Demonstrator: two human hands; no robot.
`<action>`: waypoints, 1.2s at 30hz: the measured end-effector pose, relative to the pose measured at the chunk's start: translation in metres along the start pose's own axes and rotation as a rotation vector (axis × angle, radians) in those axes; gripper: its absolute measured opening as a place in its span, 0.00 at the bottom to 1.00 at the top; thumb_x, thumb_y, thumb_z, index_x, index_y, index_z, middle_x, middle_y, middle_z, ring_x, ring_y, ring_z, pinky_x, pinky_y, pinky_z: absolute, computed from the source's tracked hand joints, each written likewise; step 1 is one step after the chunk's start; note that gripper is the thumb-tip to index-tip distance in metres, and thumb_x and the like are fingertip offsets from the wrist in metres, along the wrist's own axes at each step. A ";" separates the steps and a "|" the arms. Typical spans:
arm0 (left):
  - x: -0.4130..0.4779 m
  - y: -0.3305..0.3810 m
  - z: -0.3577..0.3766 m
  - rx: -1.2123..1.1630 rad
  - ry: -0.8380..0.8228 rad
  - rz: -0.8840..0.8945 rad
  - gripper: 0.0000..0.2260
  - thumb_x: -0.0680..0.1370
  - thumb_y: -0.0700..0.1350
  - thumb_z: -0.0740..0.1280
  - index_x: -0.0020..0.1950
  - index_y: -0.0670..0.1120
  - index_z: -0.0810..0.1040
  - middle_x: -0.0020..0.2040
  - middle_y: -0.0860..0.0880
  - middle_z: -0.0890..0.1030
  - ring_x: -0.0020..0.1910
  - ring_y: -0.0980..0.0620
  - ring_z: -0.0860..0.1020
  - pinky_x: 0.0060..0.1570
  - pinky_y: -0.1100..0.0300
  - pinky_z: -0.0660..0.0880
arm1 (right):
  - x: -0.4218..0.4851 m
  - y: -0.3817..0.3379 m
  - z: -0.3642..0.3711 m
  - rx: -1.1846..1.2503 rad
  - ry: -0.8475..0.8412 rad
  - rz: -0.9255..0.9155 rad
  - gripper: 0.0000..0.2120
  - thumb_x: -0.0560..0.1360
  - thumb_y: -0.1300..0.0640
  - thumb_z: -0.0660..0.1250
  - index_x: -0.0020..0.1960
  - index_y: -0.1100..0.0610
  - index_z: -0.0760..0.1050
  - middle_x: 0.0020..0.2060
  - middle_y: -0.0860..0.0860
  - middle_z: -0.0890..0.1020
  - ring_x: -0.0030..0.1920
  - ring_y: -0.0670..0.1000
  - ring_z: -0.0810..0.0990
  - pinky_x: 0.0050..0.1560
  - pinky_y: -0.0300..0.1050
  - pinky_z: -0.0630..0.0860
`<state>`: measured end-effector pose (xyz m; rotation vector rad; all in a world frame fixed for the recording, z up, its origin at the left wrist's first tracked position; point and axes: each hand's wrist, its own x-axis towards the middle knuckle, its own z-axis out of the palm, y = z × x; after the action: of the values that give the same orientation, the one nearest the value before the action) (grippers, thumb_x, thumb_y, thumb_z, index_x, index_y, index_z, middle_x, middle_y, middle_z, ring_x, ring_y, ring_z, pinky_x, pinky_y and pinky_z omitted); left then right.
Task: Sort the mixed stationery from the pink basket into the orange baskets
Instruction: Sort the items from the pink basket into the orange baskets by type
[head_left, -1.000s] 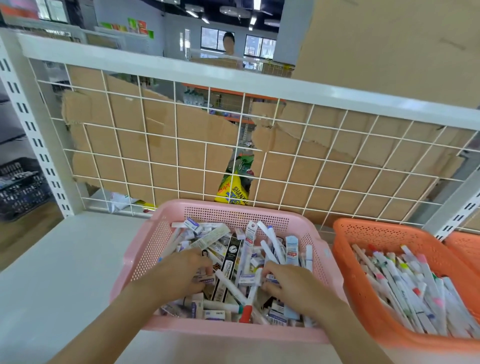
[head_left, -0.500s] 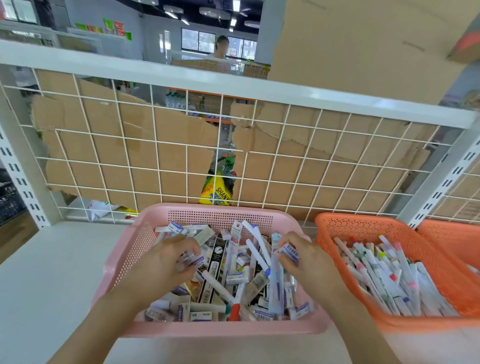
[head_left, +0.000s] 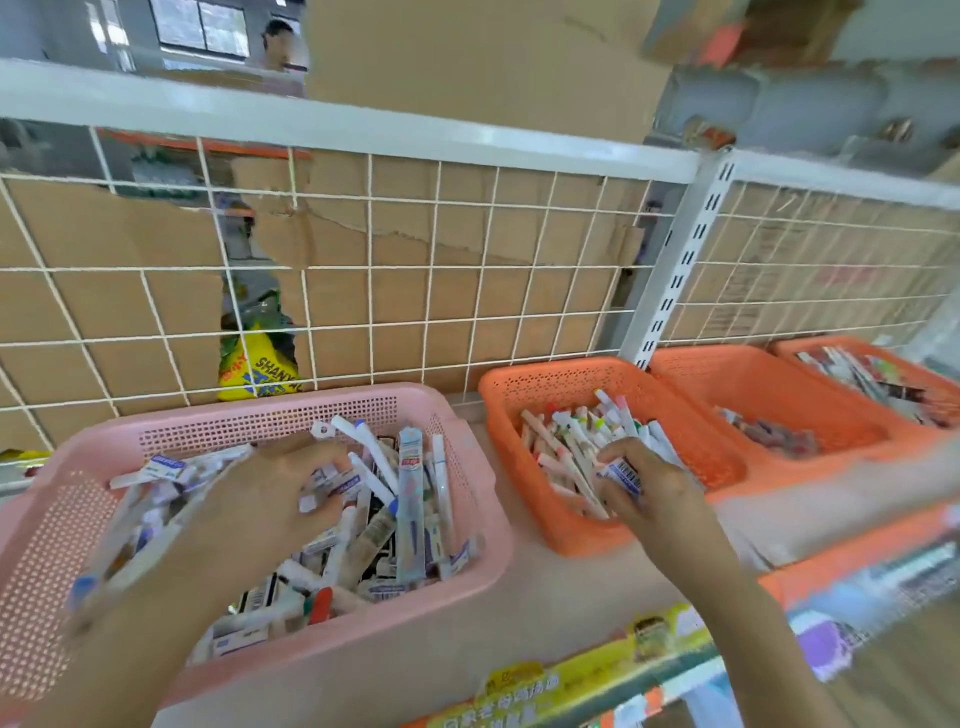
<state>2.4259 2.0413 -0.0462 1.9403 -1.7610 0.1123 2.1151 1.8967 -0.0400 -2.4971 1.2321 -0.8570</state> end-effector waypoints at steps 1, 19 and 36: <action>0.006 0.005 0.006 -0.026 0.016 0.030 0.16 0.66 0.42 0.75 0.45 0.57 0.72 0.40 0.53 0.79 0.34 0.51 0.76 0.28 0.61 0.71 | -0.004 0.008 -0.007 -0.006 0.019 0.021 0.07 0.73 0.62 0.70 0.49 0.57 0.75 0.29 0.42 0.70 0.32 0.37 0.73 0.31 0.29 0.64; 0.135 0.156 0.084 -0.088 -0.040 0.039 0.13 0.66 0.51 0.67 0.49 0.56 0.71 0.42 0.51 0.79 0.39 0.47 0.78 0.35 0.59 0.68 | 0.011 0.202 -0.112 -0.118 0.171 0.180 0.12 0.74 0.61 0.69 0.56 0.61 0.76 0.37 0.57 0.81 0.36 0.63 0.78 0.32 0.48 0.65; 0.262 0.352 0.225 -0.120 -0.277 0.211 0.08 0.77 0.47 0.64 0.56 0.51 0.73 0.52 0.57 0.72 0.46 0.59 0.72 0.44 0.69 0.68 | 0.088 0.331 -0.125 -0.053 -0.002 0.040 0.05 0.75 0.58 0.68 0.51 0.54 0.76 0.37 0.41 0.74 0.30 0.42 0.72 0.30 0.36 0.66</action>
<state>2.0710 1.7001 -0.0276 1.7469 -2.0971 -0.1942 1.8680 1.6281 -0.0498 -2.5043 1.3165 -0.8229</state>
